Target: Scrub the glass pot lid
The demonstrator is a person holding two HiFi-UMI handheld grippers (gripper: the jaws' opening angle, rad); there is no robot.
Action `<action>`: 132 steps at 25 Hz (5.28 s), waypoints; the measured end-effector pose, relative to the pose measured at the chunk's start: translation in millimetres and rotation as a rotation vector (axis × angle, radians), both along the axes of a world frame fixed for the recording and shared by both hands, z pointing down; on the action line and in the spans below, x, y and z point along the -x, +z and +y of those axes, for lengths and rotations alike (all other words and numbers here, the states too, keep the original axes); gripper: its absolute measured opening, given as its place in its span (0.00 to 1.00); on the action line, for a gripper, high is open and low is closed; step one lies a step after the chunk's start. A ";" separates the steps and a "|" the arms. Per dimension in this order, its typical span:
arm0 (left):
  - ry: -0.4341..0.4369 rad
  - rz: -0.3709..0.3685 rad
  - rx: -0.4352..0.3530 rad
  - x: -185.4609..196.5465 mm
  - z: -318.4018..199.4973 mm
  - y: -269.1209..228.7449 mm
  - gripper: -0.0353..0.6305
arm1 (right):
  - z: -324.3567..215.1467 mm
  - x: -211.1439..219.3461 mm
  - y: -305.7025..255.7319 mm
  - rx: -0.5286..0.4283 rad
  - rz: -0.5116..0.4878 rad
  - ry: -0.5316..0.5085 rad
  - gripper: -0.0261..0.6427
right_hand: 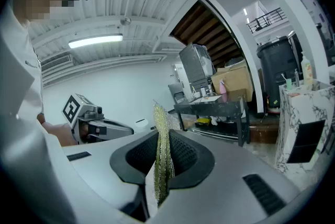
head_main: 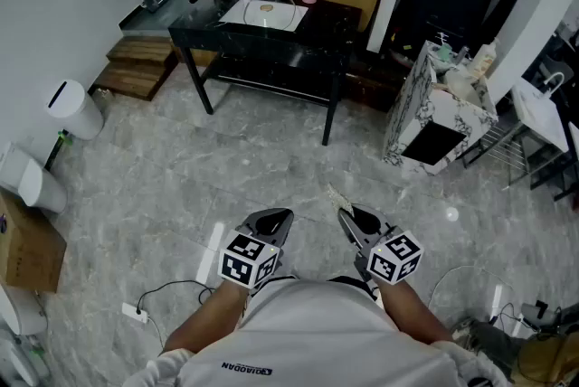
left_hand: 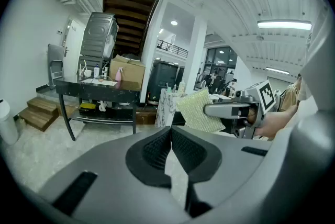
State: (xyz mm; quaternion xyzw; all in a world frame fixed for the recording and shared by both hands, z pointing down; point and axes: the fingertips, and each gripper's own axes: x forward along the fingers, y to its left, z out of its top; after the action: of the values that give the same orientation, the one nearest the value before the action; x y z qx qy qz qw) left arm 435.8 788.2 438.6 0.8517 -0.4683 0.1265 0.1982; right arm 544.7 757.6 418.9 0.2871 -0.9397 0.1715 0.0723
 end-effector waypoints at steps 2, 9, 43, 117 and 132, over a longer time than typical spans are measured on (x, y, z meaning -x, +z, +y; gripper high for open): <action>-0.002 -0.014 0.003 5.3 -3.6 -0.4 0.08 | -2.5 3.7 -1.1 0.001 0.004 0.003 0.15; -0.016 -0.009 -0.009 15.1 -11.4 -1.7 0.08 | -5.0 9.3 -0.6 -0.005 0.010 0.009 0.15; -0.177 0.015 0.109 134.7 -231.4 43.6 0.08 | -265.2 164.8 40.7 0.067 -0.038 -0.192 0.15; 0.234 -0.036 0.149 494.2 -973.9 77.2 0.08 | -1040.9 493.3 129.1 -0.197 0.811 0.213 0.15; 0.161 -0.015 0.141 527.8 -963.9 76.4 0.08 | -1050.0 514.2 173.7 -0.213 0.986 0.171 0.19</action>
State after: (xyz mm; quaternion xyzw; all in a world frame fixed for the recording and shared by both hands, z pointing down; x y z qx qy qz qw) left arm -92.0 -175.7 515.0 0.8696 -0.3896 0.1811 0.2435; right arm 30.5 -292.4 592.6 0.4156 -0.7792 -0.0758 0.4629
